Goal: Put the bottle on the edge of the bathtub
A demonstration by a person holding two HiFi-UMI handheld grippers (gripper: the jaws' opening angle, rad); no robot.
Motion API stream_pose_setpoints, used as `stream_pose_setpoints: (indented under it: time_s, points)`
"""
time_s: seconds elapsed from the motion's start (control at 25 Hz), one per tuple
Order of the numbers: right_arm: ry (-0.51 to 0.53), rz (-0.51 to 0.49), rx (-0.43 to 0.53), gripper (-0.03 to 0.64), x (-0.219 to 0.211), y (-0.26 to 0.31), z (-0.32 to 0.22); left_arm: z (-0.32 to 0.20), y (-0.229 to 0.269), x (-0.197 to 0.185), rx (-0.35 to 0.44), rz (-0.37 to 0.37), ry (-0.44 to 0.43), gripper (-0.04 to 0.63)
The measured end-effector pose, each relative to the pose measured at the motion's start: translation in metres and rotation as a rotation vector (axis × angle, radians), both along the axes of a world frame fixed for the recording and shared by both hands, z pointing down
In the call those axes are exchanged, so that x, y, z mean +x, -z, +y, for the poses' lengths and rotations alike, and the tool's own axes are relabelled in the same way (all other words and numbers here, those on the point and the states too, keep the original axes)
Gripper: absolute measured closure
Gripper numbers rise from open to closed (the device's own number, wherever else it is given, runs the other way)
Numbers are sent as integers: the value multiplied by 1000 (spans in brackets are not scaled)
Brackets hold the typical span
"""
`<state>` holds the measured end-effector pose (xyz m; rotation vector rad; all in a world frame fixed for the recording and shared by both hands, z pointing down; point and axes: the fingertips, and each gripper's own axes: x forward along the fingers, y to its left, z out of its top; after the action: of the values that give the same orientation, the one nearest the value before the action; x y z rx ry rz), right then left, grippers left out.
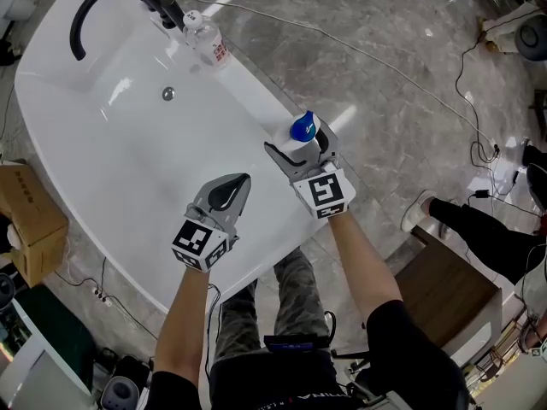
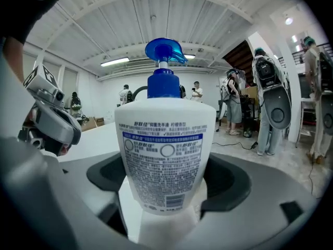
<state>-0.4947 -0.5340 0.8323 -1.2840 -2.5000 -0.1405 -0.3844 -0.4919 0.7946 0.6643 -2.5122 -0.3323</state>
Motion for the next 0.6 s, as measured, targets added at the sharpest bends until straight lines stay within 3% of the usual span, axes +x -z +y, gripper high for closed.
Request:
stream_pose_setpoints:
  time_s: [0.6]
  points:
    - [23,13,65,169,10,-6,-6,4,9,9,-21,-7,25,586]
